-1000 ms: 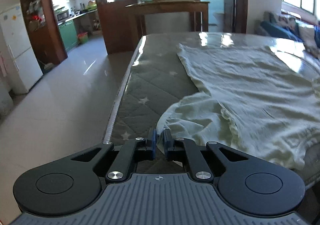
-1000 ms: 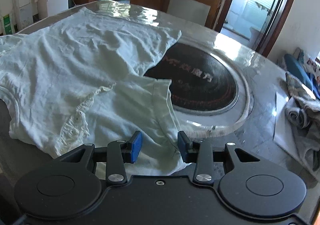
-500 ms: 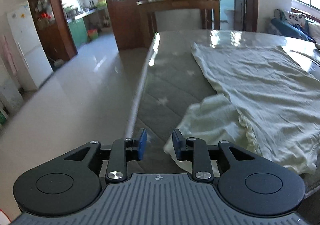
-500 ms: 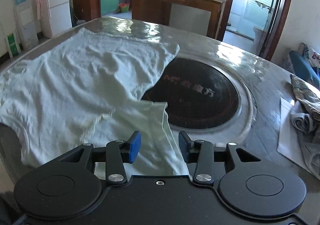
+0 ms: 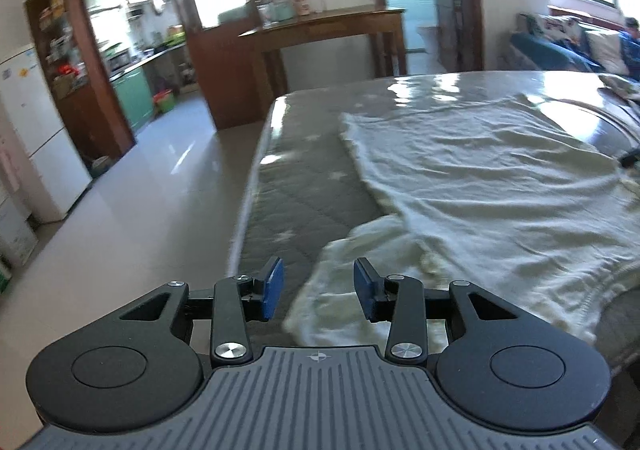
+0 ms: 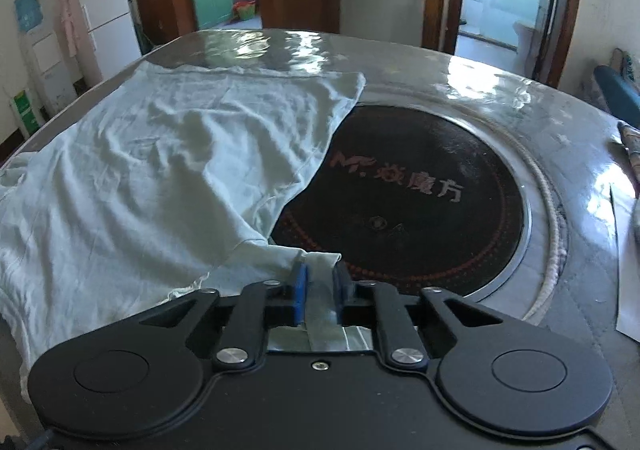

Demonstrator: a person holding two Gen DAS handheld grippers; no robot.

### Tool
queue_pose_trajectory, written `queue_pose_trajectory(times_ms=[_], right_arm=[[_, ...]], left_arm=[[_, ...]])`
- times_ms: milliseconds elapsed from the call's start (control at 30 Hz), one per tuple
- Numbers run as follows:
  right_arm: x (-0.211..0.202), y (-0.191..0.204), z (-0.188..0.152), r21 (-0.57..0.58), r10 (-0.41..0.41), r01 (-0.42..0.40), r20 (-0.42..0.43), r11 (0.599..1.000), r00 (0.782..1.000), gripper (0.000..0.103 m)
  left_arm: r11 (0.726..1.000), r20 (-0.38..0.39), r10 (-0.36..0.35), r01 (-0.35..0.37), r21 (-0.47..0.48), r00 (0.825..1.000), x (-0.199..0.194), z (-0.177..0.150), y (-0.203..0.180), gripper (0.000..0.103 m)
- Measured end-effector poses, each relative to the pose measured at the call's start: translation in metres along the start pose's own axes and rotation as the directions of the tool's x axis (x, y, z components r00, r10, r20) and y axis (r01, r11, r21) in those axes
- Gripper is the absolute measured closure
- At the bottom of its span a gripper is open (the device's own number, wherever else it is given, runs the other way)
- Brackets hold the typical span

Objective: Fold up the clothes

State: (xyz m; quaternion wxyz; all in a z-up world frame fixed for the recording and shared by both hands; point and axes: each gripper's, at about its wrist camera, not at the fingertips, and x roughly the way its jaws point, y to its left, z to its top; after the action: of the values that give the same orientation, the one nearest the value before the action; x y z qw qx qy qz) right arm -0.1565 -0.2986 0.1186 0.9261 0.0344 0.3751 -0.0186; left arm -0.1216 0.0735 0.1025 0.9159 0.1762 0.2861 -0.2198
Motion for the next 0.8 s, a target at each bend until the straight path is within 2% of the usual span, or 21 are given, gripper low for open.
queue_pose_trajectory(times_ms=[200,367,500,667,800], right_arm=[[-0.007,-0.005,-0.006,0.028,-0.002,0.002,0.009,1.0,1.0,0.084],[-0.034,-0.008,-0.009,0.048,0.011,-0.013,0.042,0.999,0.999,0.077],[-0.059,-0.009,-0.019,0.043,-0.016,0.014,0.039,0.999,0.999,0.077],[-0.077,-0.016,-0.041,0.087,-0.021,0.021,0.007,0.996,1.0,0.077],[-0.082,-0.022,-0.058,0.142,-0.019,0.021,-0.018,0.99,1.0,0.077]], left_arm=[[0.994,0.01,-0.092,0.091,0.068,0.996,0.003,0.008,-0.036,0.063],[0.974,0.038,-0.197,0.191,0.123,0.98,0.002,0.02,-0.076,0.063],[0.944,0.049,-0.294,0.281,0.174,0.955,-0.001,0.026,-0.112,0.063],[0.891,0.041,-0.401,0.38,0.248,0.915,-0.002,0.029,-0.159,0.063],[0.849,0.047,-0.48,0.45,0.277,0.876,-0.003,0.033,-0.194,0.063]])
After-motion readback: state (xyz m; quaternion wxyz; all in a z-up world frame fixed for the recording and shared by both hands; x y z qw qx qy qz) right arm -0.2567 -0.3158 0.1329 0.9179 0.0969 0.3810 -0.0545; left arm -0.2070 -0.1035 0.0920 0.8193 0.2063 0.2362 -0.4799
